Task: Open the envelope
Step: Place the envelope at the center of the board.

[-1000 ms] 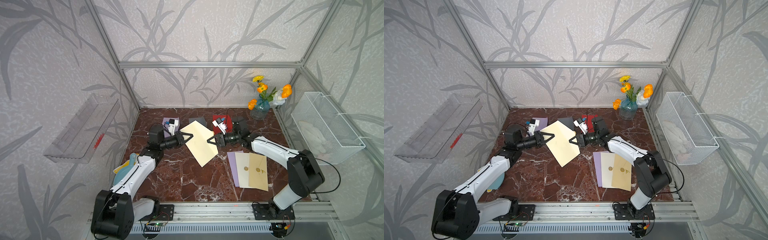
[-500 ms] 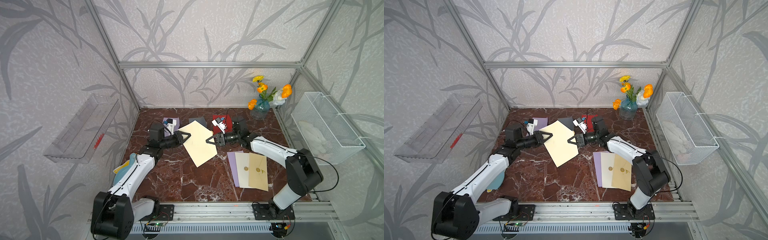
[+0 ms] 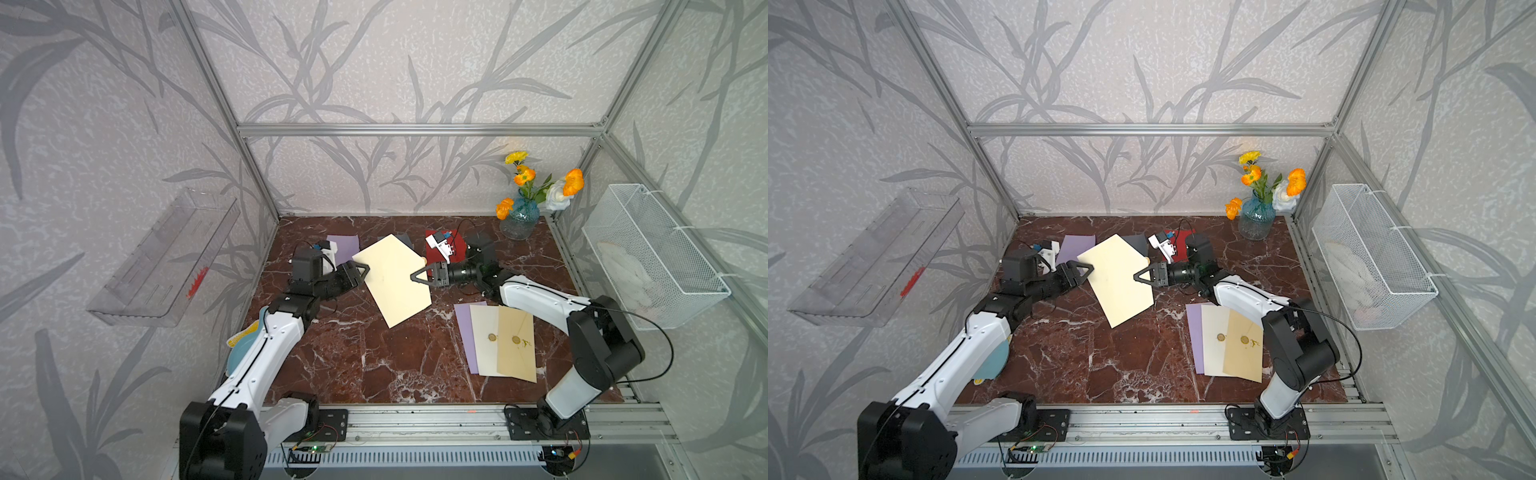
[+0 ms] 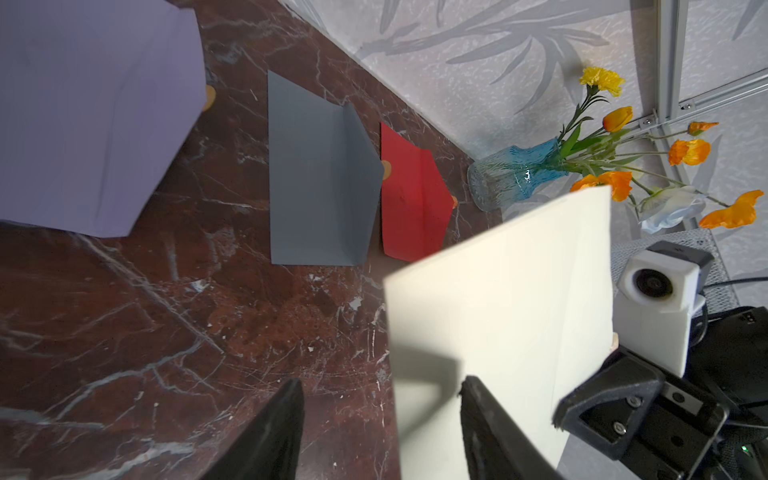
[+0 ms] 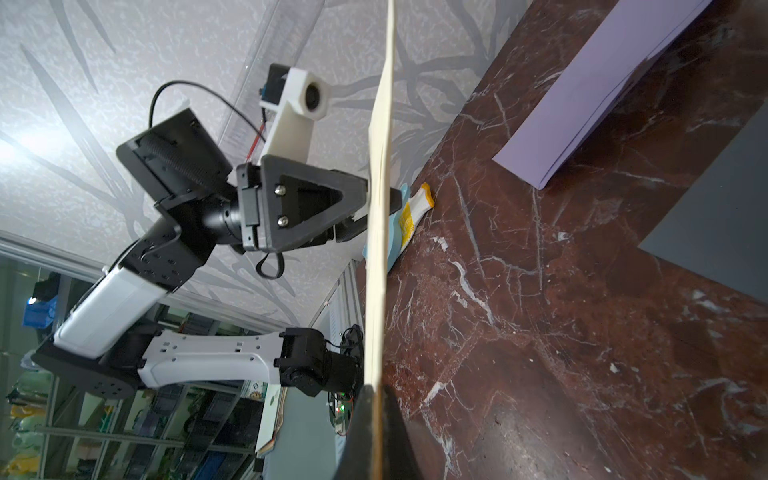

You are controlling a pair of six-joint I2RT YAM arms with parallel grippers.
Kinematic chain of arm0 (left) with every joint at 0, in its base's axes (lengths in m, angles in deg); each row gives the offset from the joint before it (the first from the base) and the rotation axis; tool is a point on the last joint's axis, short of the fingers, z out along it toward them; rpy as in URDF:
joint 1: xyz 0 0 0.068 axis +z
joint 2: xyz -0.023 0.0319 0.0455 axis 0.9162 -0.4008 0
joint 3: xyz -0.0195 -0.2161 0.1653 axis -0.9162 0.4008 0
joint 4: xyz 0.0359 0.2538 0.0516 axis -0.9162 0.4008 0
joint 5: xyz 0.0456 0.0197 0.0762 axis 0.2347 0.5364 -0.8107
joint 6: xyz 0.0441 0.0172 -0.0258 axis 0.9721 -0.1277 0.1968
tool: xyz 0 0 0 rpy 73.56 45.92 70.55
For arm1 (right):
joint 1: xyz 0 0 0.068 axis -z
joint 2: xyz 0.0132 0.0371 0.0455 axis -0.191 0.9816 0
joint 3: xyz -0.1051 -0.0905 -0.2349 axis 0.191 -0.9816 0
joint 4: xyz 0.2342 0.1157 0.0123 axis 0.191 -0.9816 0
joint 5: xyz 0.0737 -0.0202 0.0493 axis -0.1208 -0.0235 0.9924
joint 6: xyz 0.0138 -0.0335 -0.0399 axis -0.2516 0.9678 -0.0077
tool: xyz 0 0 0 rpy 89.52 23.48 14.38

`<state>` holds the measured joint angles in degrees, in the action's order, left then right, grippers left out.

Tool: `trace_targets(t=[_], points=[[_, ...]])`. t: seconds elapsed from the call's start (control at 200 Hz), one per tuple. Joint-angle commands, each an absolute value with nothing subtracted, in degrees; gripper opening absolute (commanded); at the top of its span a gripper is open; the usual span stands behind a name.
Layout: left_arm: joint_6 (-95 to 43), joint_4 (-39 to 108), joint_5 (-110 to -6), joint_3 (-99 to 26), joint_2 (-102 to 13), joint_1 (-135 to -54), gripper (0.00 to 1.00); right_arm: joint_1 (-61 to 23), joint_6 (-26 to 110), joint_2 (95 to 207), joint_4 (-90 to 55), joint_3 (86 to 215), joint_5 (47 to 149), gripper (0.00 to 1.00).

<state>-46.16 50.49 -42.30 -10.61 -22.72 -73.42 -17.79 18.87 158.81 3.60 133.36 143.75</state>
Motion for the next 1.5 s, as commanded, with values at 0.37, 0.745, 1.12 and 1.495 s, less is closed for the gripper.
trace_targets(t=[0.37, 0.745, 1.12, 1.495], points=[[-41.75, 55.56, -51.98, -12.17, -10.10, -72.85, 0.72, -35.06, -2.07, 170.82, 22.04, 131.99, 111.36, 0.00], [-43.31, 52.55, -49.72, -9.73, -7.30, -72.72, 0.75, -50.36, -17.14, 181.68, 27.34, 136.42, 89.06, 0.00], [-44.67, 50.54, -48.38, -8.77, -7.32, -72.68, 0.75, -54.00, -20.43, 188.02, 19.06, 144.53, 85.34, 0.00], [-44.37, 50.08, -48.32, -8.51, -7.61, -72.56, 0.75, -54.73, -22.27, 194.62, 14.36, 152.72, 89.89, 0.00]])
